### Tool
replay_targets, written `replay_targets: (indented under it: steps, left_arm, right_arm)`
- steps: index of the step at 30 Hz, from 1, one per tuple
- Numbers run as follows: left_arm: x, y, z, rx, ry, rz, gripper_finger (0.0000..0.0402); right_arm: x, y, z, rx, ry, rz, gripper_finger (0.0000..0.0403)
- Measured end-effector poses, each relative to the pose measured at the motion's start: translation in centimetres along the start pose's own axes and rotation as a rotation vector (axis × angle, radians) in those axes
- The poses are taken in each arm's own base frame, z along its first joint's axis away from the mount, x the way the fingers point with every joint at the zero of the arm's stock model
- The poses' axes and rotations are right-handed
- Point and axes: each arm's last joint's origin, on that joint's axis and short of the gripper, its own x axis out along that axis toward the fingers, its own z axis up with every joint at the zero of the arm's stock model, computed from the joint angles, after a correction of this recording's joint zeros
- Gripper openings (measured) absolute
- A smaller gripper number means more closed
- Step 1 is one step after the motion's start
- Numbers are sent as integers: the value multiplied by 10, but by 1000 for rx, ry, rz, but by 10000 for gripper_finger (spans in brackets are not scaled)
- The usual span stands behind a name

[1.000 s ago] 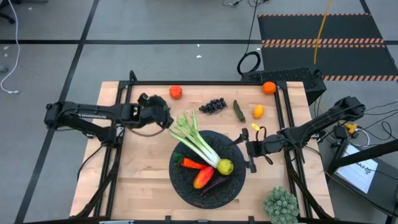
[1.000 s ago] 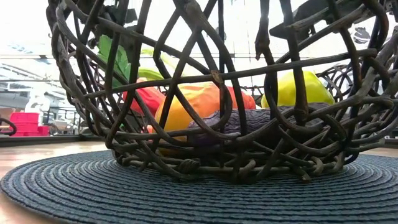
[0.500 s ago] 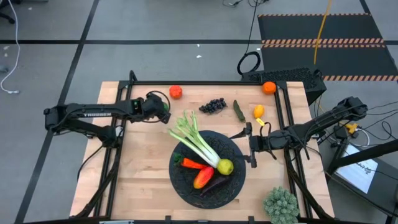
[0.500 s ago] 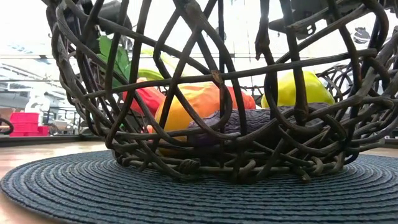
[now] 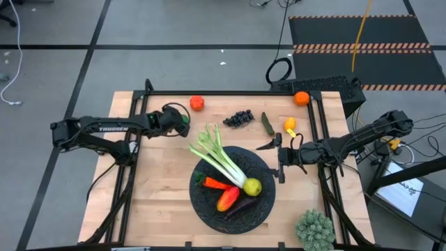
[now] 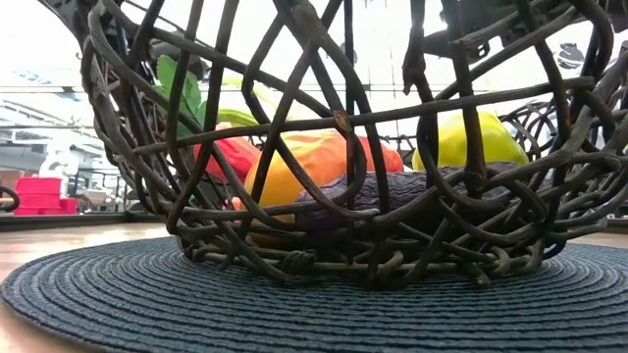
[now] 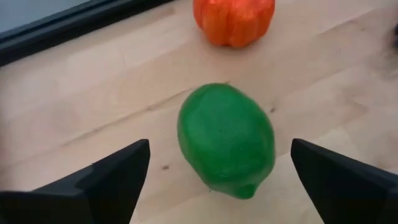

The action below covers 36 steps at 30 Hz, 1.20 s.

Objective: Build produce basket
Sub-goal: Put the green lime into the black mesh basket

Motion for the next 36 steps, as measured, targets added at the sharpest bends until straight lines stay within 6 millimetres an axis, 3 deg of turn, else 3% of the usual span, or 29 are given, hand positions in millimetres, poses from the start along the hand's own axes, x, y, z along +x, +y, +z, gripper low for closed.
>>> replay_targets:
  steps: [13, 23, 29, 36]
  left_arm:
    - [34, -7, -5, 4, 18, 26, 379]
    - [47, -7, -3, 45, 48, -5, 307]
    - [35, -10, 3, 83, 32, -69, 303]
    - [-8, -8, 14, 71, -95, -184, 309]
  right_arm:
    - [1, -2, 0, 1, -1, -9, 341]
    - [1, -2, 0, -3, -3, -9, 341]
    - [1, -2, 1, -3, -6, -9, 341]
    - [1, -2, 1, -3, -6, -9, 341]
